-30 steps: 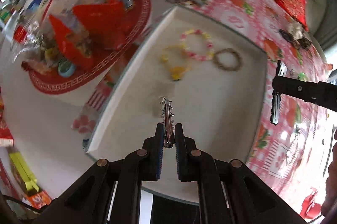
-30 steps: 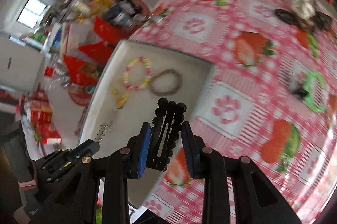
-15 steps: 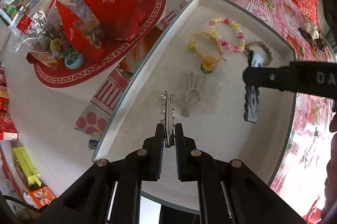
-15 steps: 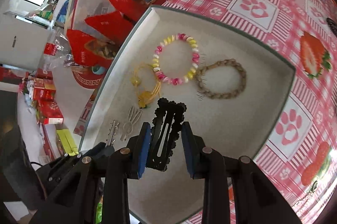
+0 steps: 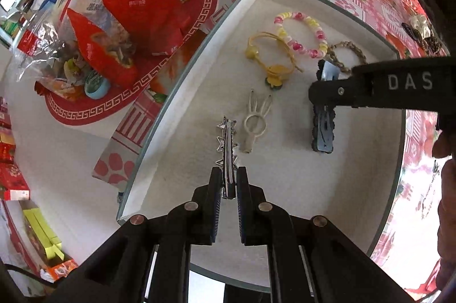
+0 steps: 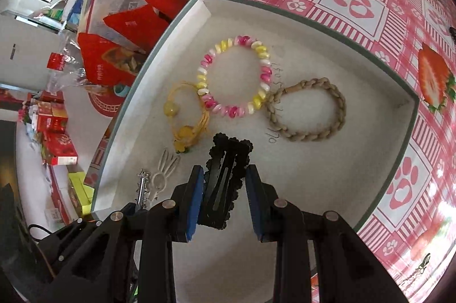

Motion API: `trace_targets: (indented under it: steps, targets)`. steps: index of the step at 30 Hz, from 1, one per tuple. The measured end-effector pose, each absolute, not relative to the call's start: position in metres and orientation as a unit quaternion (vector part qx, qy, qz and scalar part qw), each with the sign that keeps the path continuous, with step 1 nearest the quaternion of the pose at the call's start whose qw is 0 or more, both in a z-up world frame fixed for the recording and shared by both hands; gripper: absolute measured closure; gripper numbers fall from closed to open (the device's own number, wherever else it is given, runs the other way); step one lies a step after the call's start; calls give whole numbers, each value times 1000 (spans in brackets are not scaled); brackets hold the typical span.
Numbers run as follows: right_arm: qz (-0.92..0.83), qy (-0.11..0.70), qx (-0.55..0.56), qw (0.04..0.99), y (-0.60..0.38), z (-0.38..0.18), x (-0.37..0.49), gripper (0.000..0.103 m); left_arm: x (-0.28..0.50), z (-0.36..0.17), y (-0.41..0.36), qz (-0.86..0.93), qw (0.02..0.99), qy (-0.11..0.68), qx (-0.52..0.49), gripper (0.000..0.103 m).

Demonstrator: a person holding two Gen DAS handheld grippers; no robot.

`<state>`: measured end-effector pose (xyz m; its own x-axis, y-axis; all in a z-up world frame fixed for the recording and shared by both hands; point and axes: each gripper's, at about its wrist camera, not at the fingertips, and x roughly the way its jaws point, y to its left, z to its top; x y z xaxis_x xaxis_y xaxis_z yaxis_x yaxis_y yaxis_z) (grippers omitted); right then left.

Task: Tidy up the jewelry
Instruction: 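Carry both clips over the white tray and open both grippers to drop them, then move both grippers back over the green bangle and black claw clip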

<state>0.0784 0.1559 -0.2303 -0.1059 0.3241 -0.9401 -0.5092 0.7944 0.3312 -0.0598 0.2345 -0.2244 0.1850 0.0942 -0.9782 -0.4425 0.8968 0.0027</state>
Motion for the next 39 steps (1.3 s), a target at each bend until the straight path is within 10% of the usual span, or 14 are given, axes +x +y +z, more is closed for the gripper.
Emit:
trace_targets:
  steps: [10,16,36,37,39]
  targets:
    - [316,672,-76,666,159,-231,80,68,-56,-227,229,171,751,624,-132,87]
    - [323,675,-70,660,159,-230,83,48,-55,-227,230,173,748,627,-131,87]
    - [299,657,41,691,79,-179,92,44,-43,-214,218,167,754,629,-90,86]
    - [295,656,45,693,74,-178,91,44,-42,-212,217,166,755,628,-87,79]
    - [285,654,54,699,57,-173,90,44,-42,-209,215,172,756,626,-81,0]
